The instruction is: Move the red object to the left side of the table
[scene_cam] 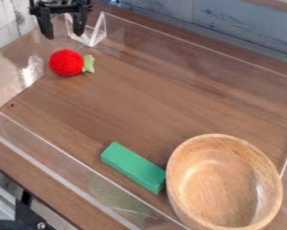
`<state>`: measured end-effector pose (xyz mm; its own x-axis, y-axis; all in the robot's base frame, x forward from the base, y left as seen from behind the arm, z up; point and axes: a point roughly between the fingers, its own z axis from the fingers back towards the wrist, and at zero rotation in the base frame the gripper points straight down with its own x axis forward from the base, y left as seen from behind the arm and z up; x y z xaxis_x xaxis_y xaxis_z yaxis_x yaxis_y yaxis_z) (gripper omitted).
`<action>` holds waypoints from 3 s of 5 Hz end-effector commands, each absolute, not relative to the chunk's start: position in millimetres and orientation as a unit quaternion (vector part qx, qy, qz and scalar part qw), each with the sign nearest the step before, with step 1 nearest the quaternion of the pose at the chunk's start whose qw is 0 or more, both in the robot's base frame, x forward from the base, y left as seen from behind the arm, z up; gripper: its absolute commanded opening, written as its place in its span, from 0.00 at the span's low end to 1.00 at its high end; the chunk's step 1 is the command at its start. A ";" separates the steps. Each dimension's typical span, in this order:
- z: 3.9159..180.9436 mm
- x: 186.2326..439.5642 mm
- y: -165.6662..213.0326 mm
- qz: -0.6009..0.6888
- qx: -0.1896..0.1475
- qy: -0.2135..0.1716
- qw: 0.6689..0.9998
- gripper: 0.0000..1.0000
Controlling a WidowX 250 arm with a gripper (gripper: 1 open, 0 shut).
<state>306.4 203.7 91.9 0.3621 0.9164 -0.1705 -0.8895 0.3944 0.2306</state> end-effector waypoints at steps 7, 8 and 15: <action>166.7 304.4 146.4 0.514 0.023 0.137 0.846 1.00; 177.0 305.2 125.3 0.519 0.016 0.144 0.843 1.00; 125.8 298.1 92.1 0.567 0.029 0.168 0.805 1.00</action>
<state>295.2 91.4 98.7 0.2732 0.9167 -0.2916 -0.8815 0.3599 0.3057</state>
